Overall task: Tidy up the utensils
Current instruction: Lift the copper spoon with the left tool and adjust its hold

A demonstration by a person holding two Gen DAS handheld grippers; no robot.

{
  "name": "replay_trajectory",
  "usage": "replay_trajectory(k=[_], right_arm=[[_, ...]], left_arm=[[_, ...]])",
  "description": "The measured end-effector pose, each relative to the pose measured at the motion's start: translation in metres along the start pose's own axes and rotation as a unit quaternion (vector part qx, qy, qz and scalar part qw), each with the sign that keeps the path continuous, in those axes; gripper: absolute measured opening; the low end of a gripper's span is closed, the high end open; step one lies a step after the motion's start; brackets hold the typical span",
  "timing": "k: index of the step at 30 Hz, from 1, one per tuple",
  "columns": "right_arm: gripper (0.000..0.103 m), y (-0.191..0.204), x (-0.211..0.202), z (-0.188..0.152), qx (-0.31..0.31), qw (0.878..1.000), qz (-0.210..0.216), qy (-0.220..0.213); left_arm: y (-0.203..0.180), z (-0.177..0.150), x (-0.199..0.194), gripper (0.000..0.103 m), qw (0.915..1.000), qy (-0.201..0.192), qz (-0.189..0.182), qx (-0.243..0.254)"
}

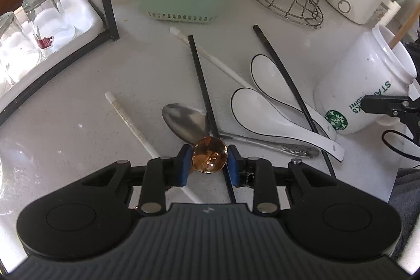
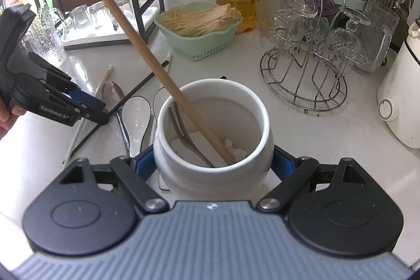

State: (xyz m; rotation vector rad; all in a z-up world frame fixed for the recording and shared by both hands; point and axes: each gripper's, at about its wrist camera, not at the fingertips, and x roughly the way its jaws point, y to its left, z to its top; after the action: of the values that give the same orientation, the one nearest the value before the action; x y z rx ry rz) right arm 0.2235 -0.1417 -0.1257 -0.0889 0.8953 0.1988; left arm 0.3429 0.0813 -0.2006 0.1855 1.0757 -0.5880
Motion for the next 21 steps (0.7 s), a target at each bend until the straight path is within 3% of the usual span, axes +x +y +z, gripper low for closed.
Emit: replay_trajectory(k=[8, 21], right_arm=[[0.091, 0.001, 0.001, 0.000, 0.003, 1.000, -0.003, 0.001], [0.091, 0.006, -0.001, -0.003, 0.012, 1.000, -0.008, -0.010]], left_arm=[[0.003, -0.001, -0.012, 0.033, 0.9996, -0.013, -0.005, -0.026], [-0.012, -0.007, -0.068, 0.033, 0.9941, -0.080, 0.008, -0.072]])
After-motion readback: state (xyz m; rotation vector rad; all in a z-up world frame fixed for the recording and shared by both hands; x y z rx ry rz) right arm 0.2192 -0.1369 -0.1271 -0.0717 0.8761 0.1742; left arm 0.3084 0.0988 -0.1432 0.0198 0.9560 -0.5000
